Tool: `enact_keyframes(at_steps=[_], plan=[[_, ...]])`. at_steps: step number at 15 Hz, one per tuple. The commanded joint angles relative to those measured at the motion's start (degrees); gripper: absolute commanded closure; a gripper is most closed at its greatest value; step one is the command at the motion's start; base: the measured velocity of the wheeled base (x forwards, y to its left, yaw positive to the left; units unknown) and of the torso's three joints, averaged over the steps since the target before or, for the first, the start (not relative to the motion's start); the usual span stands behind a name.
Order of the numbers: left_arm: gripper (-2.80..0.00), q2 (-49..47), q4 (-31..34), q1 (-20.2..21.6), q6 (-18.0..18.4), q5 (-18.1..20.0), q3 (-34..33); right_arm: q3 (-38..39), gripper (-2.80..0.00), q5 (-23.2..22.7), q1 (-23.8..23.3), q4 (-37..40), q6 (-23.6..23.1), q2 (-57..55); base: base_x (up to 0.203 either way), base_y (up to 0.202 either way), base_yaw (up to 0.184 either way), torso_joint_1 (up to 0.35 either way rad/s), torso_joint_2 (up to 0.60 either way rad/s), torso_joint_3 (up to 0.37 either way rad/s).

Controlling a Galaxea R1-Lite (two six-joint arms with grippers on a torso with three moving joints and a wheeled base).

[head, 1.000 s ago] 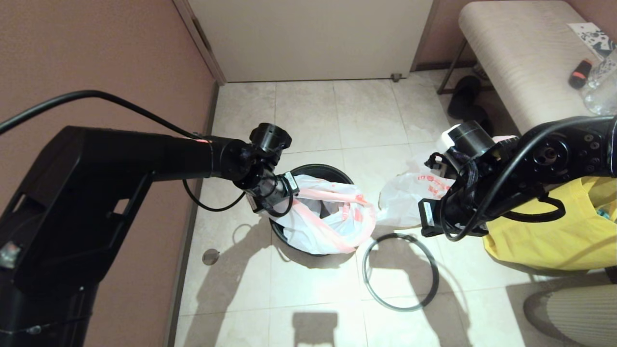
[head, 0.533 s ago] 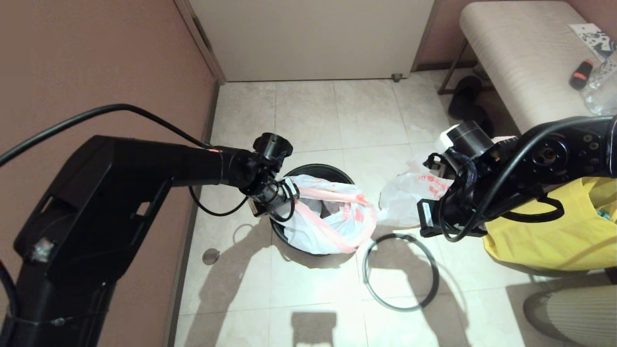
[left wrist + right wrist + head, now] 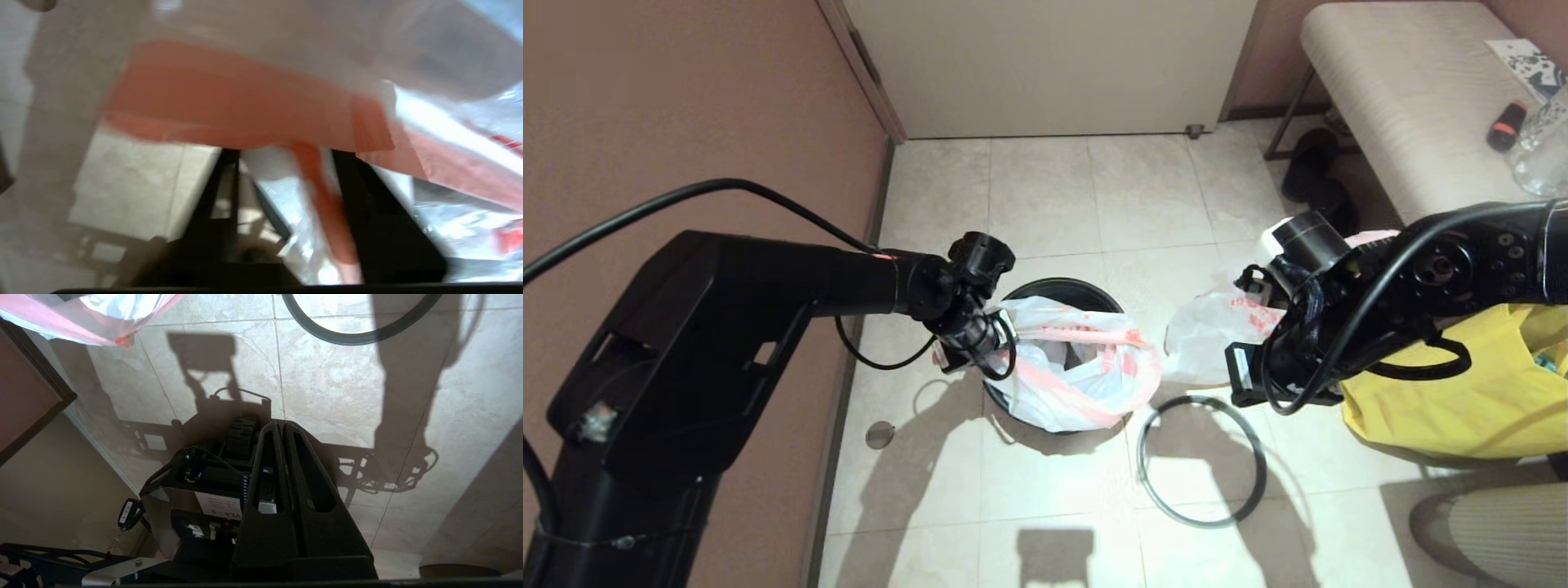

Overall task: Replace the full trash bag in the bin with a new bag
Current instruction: Put the new garbage bag on the trash can

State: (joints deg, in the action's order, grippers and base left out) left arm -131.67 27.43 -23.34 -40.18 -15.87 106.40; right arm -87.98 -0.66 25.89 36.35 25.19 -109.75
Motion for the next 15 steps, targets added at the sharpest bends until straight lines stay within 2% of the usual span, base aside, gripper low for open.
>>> enact_keyframes(at_steps=[1, 3, 7, 10, 13, 14, 15], plan=[[0.0, 0.1, 1.76, 0.05, 0.03, -0.12, 0.29, 0.09, 0.0, -0.04, 0.3, 0.21, 0.13, -0.64, 0.0, 0.0, 0.0, 0.0, 0.0, 0.0], [0.0, 0.47, 2.22, -0.21, 0.22, -0.21, -0.06, 0.09, 0.0, -0.04, 0.41, 0.21, 0.13, -0.84, 0.0, 0.0, 0.0, 0.0, 0.0, 0.0], [0.0, 0.75, 8.96, -0.28, 3.93, -0.21, -0.29, 0.24, 0.0, -0.64, 2.22, -0.32, 0.5, -3.77, 0.0, 0.0, 0.0, 0.0, 0.0, 0.0], [0.0, 0.71, 11.49, -0.54, 5.1, -0.04, -0.49, 1.54, 0.0, -6.1, 2.24, -8.26, 5.28, -5.97, 0.0, 0.0, 0.0, 0.0, 0.0, 0.0], [0.0, 0.71, 11.43, -0.65, 5.1, 0.22, -0.32, 1.22, 0.0, -9.87, 2.31, -12.91, 12.67, -11.93, 0.0, 0.0, 0.0, 0.0, 0.0, 0.0], [0.0, 0.8, 11.44, -0.65, 5.09, 0.33, -0.32, 1.82, -2.8, -10.29, 2.24, -17.03, 15.16, -12.79, 0.0, 0.0, 0.0, 0.0, 0.0, 0.0], [0.0, 0.71, 11.46, -0.74, 5.04, 0.4, -0.32, 2.62, -2.8, -10.43, 2.18, -20.91, 17.92, -13.13, 0.0, 0.0, 0.0, 0.0, 0.0, 0.0]])
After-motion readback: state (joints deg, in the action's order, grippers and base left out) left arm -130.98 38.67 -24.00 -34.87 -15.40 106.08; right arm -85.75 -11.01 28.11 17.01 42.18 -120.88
